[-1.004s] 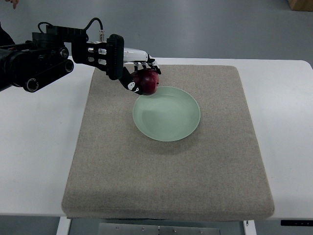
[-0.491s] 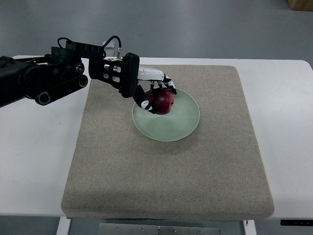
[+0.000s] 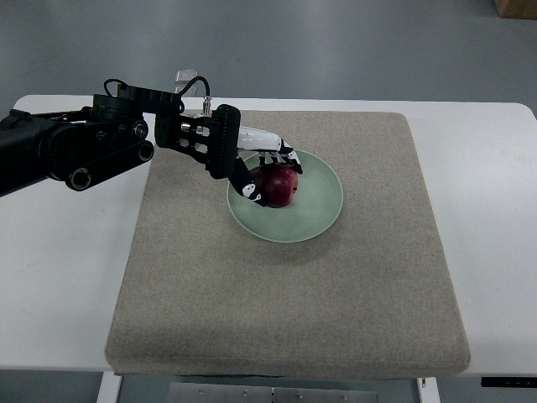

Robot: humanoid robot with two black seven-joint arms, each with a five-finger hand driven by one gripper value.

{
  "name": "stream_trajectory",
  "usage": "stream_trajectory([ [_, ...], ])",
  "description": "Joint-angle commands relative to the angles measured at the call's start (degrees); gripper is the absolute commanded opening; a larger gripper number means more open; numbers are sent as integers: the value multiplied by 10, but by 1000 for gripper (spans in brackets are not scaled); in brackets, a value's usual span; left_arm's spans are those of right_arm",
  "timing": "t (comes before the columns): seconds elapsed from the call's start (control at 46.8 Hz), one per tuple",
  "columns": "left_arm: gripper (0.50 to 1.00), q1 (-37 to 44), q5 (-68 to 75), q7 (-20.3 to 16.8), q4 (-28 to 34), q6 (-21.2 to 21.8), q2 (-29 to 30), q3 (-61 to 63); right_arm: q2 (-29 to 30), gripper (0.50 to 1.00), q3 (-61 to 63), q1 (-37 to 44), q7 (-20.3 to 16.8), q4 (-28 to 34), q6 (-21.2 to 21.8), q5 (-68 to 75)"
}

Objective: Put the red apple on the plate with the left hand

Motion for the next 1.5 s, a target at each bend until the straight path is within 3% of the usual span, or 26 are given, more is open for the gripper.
stream_trajectory([
  [0.0,658,2,-2,0,0,0,0,0,0,964,0,0,0,0,0,0],
  [0.085,671,4,-2,0,0,0,0,0,0,964,0,-1,0,0,-1,0],
  [0.235,767,4,-3,0,0,0,0,-1,0,964,0,-1,0,0,-1,0],
  [0.342,778,4,-3,0,0,0,0,-1,0,964,0,-1,0,0,0,0],
  [0.427,850,4,-3,0,0,0,0,-1,0,964,0,-1,0,0,0,0],
  [0.726,893,8,-4,0,1,0,0,-1,0,964,0,-1,0,0,0,0],
  [0.769,966,8,-5,0,1,0,0,-2,0,962,0,0,0,0,0,0],
  [0.791,979,8,-5,0,2,0,-1,-3,0,964,0,0,0,0,0,0],
  [1.026,994,7,-5,1,20,0,0,-6,0,964,0,0,0,0,0,0],
  [1.474,994,6,-47,2,156,4,0,-52,0,964,0,-1,0,0,0,0],
])
